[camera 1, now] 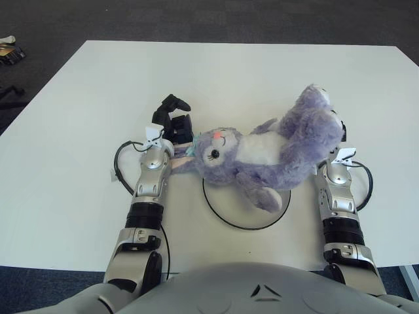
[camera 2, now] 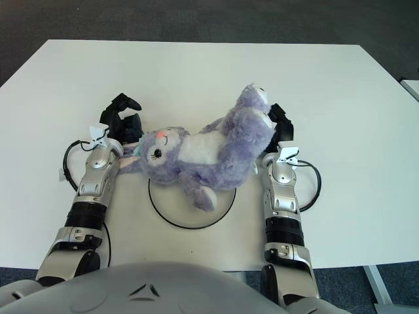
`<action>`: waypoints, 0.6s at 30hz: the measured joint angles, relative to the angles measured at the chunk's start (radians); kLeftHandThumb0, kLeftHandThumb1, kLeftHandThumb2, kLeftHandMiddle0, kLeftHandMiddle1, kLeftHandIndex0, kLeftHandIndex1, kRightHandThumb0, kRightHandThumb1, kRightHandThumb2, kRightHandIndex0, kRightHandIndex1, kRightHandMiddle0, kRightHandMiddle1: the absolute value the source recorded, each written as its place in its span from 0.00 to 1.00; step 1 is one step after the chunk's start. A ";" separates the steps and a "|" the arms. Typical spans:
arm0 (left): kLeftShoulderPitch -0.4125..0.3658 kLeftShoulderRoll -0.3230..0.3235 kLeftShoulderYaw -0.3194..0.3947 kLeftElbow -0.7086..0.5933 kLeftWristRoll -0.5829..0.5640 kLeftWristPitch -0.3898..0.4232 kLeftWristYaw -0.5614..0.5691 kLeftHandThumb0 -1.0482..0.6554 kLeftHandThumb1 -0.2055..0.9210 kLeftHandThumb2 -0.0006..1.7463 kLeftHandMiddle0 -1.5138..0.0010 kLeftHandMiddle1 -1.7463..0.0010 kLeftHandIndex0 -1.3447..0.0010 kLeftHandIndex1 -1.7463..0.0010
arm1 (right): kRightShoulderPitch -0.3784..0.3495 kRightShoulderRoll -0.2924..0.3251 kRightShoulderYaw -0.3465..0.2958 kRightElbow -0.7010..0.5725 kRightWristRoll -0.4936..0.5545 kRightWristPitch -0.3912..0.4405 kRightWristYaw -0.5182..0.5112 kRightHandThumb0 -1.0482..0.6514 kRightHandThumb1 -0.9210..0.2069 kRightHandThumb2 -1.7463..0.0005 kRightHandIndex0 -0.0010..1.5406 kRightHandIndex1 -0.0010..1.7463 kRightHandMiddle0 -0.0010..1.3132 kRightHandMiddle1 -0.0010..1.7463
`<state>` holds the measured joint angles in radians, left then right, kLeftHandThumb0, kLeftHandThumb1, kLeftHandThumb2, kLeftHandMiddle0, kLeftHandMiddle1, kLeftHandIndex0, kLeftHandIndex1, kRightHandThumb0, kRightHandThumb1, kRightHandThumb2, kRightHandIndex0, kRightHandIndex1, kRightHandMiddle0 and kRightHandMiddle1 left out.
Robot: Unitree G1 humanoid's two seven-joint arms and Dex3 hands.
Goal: Put the doll into the plate.
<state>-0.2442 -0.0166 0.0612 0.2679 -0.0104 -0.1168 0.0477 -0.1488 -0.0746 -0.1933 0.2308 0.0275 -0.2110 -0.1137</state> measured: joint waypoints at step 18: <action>-0.010 0.000 -0.006 0.014 0.019 0.007 0.013 0.33 0.41 0.80 0.19 0.00 0.51 0.00 | 0.001 0.000 0.000 -0.001 0.005 0.005 0.004 0.33 0.52 0.26 0.86 1.00 0.46 1.00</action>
<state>-0.2543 -0.0166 0.0550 0.2819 0.0081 -0.1102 0.0605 -0.1481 -0.0744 -0.1937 0.2300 0.0326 -0.2061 -0.1093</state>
